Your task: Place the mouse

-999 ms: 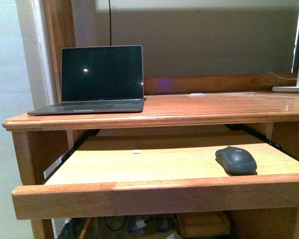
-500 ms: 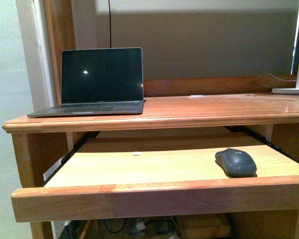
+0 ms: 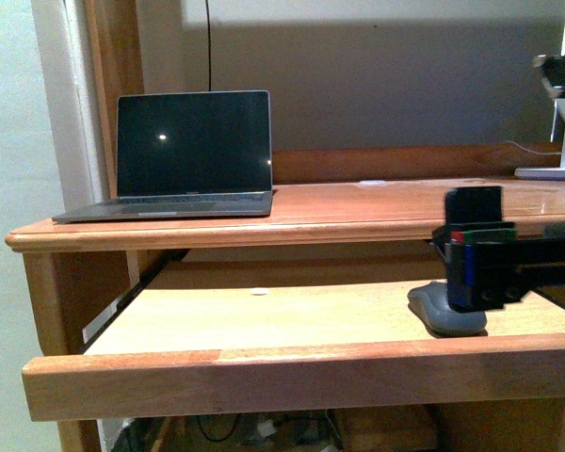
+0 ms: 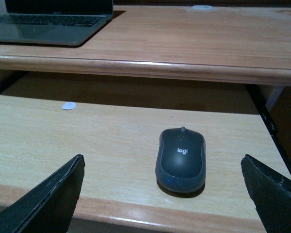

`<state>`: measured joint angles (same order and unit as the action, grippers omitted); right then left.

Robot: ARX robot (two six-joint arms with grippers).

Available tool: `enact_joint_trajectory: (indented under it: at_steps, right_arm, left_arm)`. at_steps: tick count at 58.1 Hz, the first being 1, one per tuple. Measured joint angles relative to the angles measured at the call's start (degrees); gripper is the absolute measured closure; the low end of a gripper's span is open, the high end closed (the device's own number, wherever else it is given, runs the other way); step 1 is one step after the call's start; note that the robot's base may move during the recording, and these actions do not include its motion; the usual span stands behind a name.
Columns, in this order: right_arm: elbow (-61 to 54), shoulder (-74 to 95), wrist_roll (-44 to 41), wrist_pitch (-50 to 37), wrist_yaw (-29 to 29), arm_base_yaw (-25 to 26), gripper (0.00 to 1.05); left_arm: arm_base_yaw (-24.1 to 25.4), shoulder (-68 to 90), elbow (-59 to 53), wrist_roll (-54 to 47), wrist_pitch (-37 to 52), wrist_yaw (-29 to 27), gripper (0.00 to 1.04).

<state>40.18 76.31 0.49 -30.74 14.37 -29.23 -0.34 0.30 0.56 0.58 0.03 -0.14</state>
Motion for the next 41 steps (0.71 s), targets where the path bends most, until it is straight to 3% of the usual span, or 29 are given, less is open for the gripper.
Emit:
enact_joint_trajectory:
  at_steps: [5, 17, 21, 41]
  right_arm:
    - [3.28, 3.39, -2.23, 2.03, 1.75, -1.09, 0.07]
    - [14.29, 15.19, -5.38, 11.74, 7.13, -2.14, 0.07]
    - [18.53, 18.08, -5.09, 15.02, 8.09, -2.05, 0.07]
    - [28.11, 26.01, -4.85, 23.34, 11.63, -1.92, 0.07]
  left_arm:
    - [0.00, 0.00, 0.00, 0.00, 0.00, 0.02, 0.71]
    - [0.00, 0.00, 0.00, -0.02, 0.00, 0.00, 0.19]
    - [0.00, 0.00, 0.00, -0.07, 0.00, 0.00, 0.07]
    - [0.00, 0.00, 0.00, -0.13, 0.00, 0.02, 0.08]
